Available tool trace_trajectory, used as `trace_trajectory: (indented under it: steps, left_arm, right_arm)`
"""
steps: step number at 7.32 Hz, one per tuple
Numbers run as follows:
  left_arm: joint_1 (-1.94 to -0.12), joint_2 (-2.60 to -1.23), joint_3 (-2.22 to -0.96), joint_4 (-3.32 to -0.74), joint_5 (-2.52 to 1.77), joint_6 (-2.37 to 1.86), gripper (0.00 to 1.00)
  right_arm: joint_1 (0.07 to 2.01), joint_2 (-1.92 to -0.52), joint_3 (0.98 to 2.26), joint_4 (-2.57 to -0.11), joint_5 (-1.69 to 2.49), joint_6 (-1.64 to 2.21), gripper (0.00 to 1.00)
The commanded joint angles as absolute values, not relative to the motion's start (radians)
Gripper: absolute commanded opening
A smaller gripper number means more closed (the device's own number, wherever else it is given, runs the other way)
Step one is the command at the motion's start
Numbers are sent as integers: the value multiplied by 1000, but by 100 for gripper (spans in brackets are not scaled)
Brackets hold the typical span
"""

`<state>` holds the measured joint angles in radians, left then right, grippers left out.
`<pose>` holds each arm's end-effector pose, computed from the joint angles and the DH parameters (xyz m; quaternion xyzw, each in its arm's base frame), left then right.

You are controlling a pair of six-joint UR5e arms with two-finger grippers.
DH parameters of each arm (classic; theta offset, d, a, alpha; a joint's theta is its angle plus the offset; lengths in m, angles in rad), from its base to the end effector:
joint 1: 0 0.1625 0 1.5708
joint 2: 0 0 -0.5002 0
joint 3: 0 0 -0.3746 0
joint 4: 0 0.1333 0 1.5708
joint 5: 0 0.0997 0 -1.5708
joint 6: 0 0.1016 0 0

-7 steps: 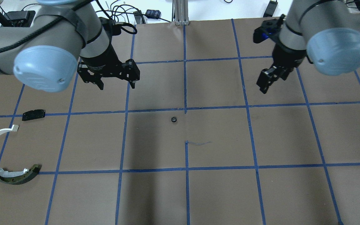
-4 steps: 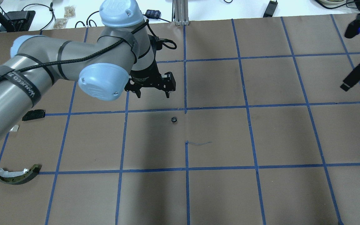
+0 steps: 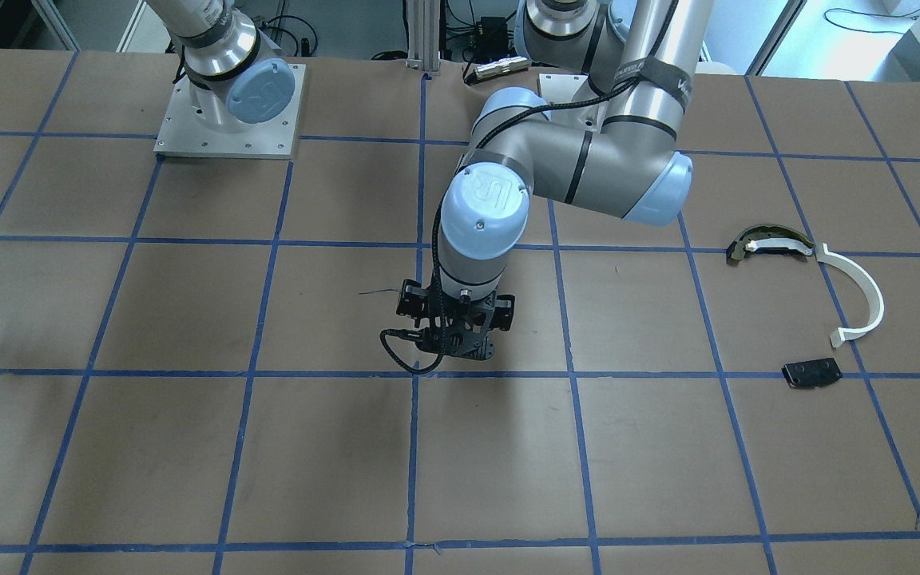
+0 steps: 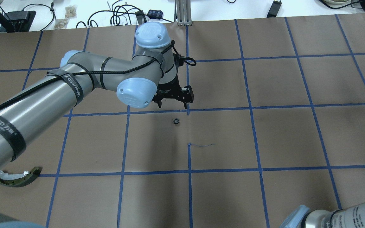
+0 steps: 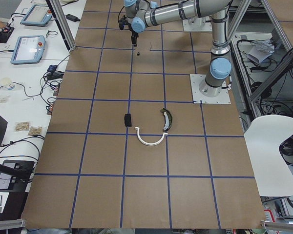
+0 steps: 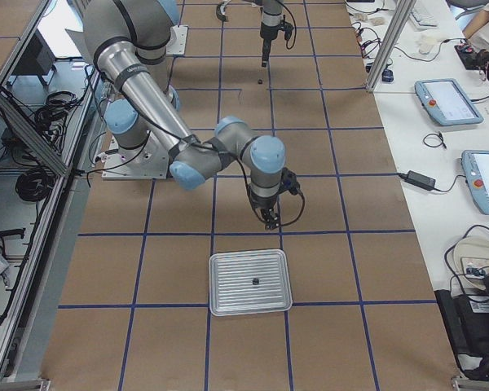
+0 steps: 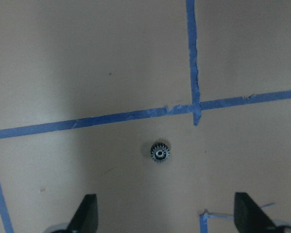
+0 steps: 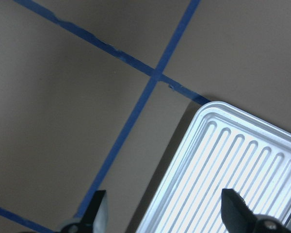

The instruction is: Place bearing gear from tray to pile

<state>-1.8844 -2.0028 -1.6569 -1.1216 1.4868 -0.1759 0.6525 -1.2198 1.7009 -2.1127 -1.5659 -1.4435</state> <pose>-0.3284 -0.5530 0.3234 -0.0673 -0.9963 -0.0436 0.0324 -0.4033 -0.4765 0.3635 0.2595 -0.9652 0.0138 0.0272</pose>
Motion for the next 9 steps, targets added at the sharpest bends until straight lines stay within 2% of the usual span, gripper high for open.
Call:
trace_trajectory:
  steps: [1, 3, 6, 7, 9]
  left_arm:
    - [-1913, -2071, -1669, -1065, 1488, -167, 100]
    - [-1919, -2063, -1753, -1037, 1500, -112, 100]
    - [-1911, -2065, -1759, -1026, 1499, -103, 100]
    - [-1911, -2066, -1750, -1023, 1496, -97, 84]
    - [-1911, -2074, -1750, -1023, 1499, -100, 81]
  right_arm:
    - [527, -1056, 1658, -2217, -1499, -1586, 84]
    - [511, -981, 1577, -2264, -1499, -1617, 82]
    - [512, -948, 1555, -2261, -1497, -1608, 78]
    - [512, -933, 1554, -2261, -1497, -1603, 77]
    - [515, -928, 1554, -2266, -1496, -1611, 68]
